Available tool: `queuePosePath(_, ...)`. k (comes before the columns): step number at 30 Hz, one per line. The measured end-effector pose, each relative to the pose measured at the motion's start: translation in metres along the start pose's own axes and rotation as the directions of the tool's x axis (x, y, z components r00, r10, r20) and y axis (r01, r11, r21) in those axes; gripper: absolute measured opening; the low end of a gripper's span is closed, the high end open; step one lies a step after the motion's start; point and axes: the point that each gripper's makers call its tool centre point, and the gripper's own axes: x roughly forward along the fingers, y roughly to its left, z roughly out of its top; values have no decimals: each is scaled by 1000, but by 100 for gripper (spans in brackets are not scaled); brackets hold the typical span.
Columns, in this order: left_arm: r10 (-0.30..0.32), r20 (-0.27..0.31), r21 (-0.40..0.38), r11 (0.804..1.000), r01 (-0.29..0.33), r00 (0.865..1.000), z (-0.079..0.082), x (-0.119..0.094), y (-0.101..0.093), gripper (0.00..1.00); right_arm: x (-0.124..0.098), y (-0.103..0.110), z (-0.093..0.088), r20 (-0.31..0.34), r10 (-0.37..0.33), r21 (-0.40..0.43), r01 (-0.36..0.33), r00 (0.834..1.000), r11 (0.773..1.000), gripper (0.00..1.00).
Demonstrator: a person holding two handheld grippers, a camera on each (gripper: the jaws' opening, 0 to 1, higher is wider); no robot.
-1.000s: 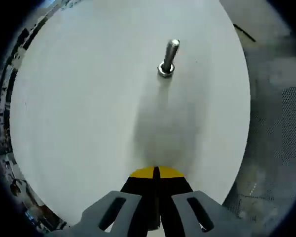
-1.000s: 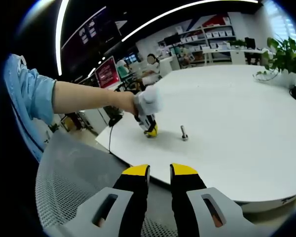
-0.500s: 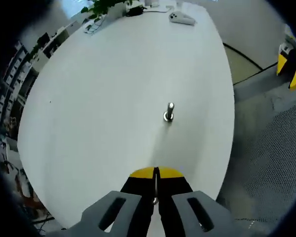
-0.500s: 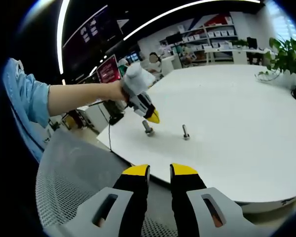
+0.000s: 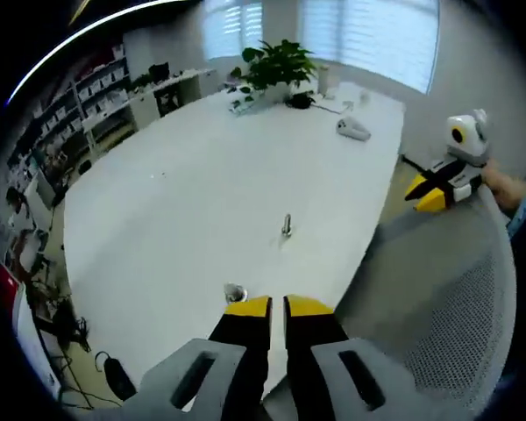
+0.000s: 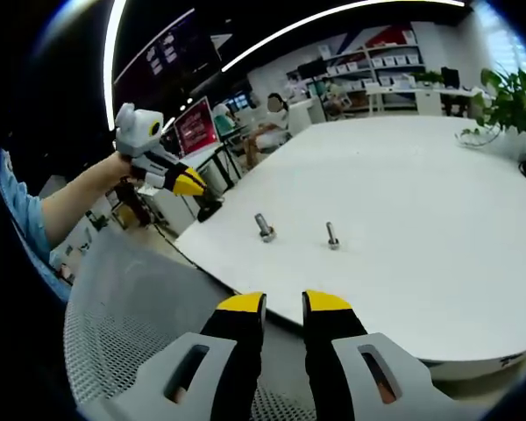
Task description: Place the washer onto the threaded stud by aligning its center hole with the stud, sliding it down to the base, and recovering from edge contact or off-axis alignment until the washer reaches the visible bottom stop.
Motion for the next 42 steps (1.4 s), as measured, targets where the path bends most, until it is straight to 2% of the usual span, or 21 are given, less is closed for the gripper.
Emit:
queuePosePath(3,55,58,-71,996,-51,997,-9,-20,4,8,0,1,-1,-8,1,-1,-1,1000,1000,20)
queuePosePath(8,154,160,-161,979,-128,975,-20,-43,6,8,0,2,-2,-17,5,-5,-6,1000,1000,20)
queuePosePath(11,171,257,-246,963,-107,951,-24,-47,2,11,0,1,-4,-32,8,-7,-8,999,1000,20)
queuePosePath(13,176,347,-274,958,-79,921,-21,-48,-2,21,1,1,-4,-33,7,-5,-7,999,1000,20)
queuePosePath(15,209,354,-346,935,-80,911,-29,-49,-1,35,0,0,-3,-26,0,1,0,1000,1000,21)
queuePosePath(18,218,371,-410,911,-52,903,-34,-46,-6,43,0,1,-3,-27,4,-2,-4,1000,1000,21)
queuePosePath(20,210,296,-414,907,-73,932,-50,-35,-12,49,0,1,-1,-11,9,-1,-9,1000,1000,21)
queuePosePath(22,218,291,-397,914,-90,932,-53,-27,-14,58,-1,2,2,11,20,2,-20,1000,1000,21)
queuePosePath(25,189,300,-410,911,-53,935,-55,-17,-23,58,1,4,-5,-41,28,-10,-28,999,1000,21)
queuePosePath(26,197,299,-412,909,-60,934,-55,-13,-23,59,1,4,-4,-33,27,-7,-27,999,1000,21)
queuePosePath(27,232,273,-391,914,-113,934,-59,-14,-17,59,0,4,-3,-24,25,-4,-25,999,1000,21)
queuePosePath(28,255,266,-378,915,-143,930,-60,-16,-12,59,0,3,-2,-18,23,-1,-23,1000,1000,21)
queuePosePath(30,288,314,-409,901,-145,905,-52,-21,-3,60,0,2,-2,-20,21,0,-21,1000,1000,21)
queuePosePath(32,265,336,-484,872,-76,904,-49,-21,-3,63,0,1,-2,-17,19,3,-19,1000,1000,21)
queuePosePath(34,279,351,-506,860,-70,894,-47,-23,1,63,0,0,-3,-20,17,3,-17,1000,1000,21)
queuePosePath(35,297,369,-503,861,-80,881,-44,-26,4,60,0,-1,-3,-21,15,3,-15,1000,1000,21)
queuePosePath(36,333,403,-497,862,-102,852,-39,-31,9,55,0,-2,-3,-19,10,5,-10,1000,1000,21)
queuePosePath(37,345,398,-510,854,-108,850,-40,-32,11,53,1,-3,-3,-17,3,9,-3,1000,1000,21)
queuePosePath(40,347,372,-521,846,-116,861,-48,-26,17,52,1,-8,-2,-14,-22,14,22,1000,1000,21)
queuePosePath(41,338,360,-536,838,-104,870,-51,-24,17,52,1,-8,-2,-11,-24,14,24,1000,1000,21)
queuePosePath(42,330,365,-532,841,-96,870,-50,-24,15,51,1,-7,-1,-8,-27,12,27,1000,1000,21)
